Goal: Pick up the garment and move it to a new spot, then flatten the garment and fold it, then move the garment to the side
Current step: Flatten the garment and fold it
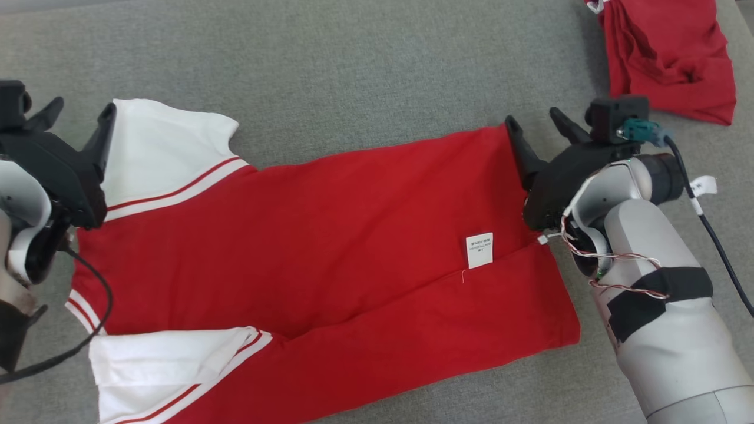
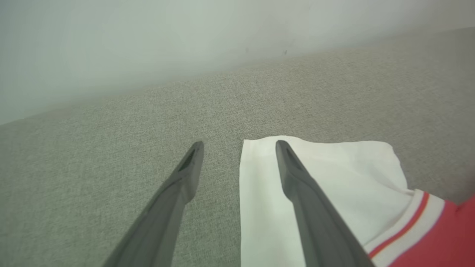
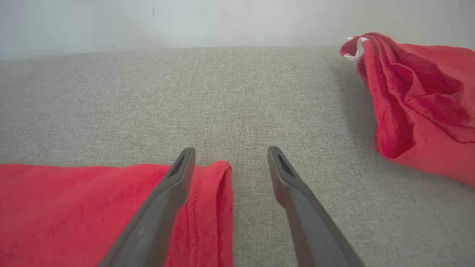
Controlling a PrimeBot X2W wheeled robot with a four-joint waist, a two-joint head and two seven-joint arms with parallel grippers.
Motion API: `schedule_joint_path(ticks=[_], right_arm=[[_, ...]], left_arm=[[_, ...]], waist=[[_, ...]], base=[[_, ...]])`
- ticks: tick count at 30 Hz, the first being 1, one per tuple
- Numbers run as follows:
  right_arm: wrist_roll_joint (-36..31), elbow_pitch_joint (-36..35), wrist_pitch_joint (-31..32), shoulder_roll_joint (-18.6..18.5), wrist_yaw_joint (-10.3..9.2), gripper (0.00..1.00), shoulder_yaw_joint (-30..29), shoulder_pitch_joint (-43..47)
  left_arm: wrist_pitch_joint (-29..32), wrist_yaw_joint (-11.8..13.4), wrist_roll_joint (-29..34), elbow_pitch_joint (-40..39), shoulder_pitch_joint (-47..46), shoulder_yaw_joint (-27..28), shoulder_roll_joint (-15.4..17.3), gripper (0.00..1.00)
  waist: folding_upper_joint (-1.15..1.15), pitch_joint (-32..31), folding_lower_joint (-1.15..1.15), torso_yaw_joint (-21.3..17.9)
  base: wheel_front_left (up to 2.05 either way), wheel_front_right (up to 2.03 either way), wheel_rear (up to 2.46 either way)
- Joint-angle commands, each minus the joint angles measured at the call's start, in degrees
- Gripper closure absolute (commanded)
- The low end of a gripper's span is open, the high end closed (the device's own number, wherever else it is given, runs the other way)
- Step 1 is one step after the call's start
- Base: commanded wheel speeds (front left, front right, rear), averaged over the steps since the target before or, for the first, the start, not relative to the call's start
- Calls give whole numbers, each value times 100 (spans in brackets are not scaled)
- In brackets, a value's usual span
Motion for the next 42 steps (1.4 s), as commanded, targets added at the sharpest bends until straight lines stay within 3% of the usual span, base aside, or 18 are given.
schedule_joint_path(ticks=[1,20,21,22,23,33,42], right_arm=[[51,44,24,35,-16,0,63,-66],[311,651,252,231,-16,0,566,-608],[322,677,256,230,-16,14,574,-623],[331,716,239,207,-16,87,572,-634],[309,745,197,183,-16,100,552,-660],[271,801,-627,15,-16,100,444,-635],[514,841,-1399,-192,-16,100,565,-73]], left_arm=[[-5,9,-12,81,-94,-36,70,0],[104,7,-778,916,-863,-1116,72,0],[176,7,-905,914,-851,-1165,28,0],[219,6,-1043,887,-908,-1241,40,74],[184,7,-1102,895,-923,-1343,56,100],[-643,8,-1428,904,-937,-1492,-45,100],[-1635,8,-1707,305,-418,-1625,-75,100]], waist=[[-1,86,0,-78],[-1,459,0,-162],[-1,466,0,-159],[-1,479,0,-146],[-1,473,0,-129],[-1,178,0,125],[-1,-300,0,454]], base=[[0,0,0],[0,0,0],[0,0,0],[0,0,0],[0,0,0],[0,0,0],[0,0,0]])
